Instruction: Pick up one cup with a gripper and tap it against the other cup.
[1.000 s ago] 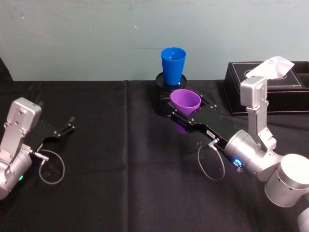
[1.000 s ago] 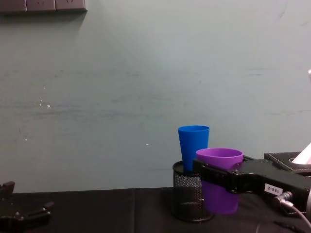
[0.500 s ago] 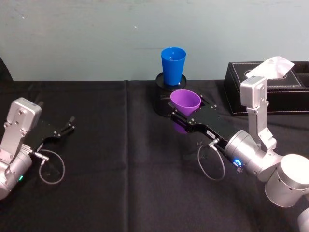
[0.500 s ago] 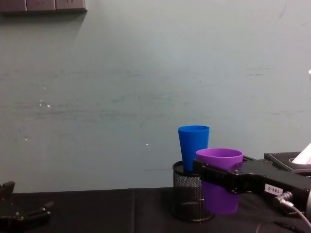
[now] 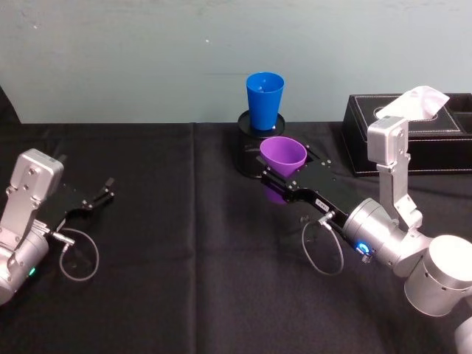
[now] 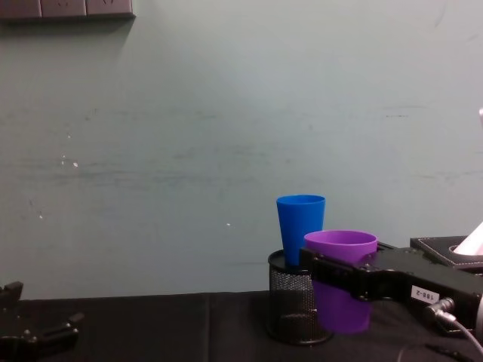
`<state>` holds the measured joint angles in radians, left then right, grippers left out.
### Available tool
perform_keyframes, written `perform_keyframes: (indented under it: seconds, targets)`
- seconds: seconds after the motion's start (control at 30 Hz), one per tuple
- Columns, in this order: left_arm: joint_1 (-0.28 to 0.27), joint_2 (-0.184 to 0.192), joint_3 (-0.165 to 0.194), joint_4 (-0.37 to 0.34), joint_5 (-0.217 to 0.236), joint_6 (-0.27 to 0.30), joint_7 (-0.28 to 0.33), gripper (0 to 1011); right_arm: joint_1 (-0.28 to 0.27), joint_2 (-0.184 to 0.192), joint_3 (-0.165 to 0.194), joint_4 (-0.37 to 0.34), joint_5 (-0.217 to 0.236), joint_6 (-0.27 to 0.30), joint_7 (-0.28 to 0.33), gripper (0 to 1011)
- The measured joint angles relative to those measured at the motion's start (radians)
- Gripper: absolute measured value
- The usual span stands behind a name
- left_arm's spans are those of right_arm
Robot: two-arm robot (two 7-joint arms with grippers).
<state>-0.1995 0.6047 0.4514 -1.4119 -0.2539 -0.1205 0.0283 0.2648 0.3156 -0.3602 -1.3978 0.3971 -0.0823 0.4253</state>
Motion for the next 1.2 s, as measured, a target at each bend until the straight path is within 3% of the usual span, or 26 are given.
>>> perform_keyframes:
  seconds: [1.2]
  targets:
    - [0.0, 0.0, 0.0, 0.0, 0.0, 0.0, 0.0, 1000, 0.0, 0.0, 0.0, 0.0, 0.0, 0.0, 0.0, 734]
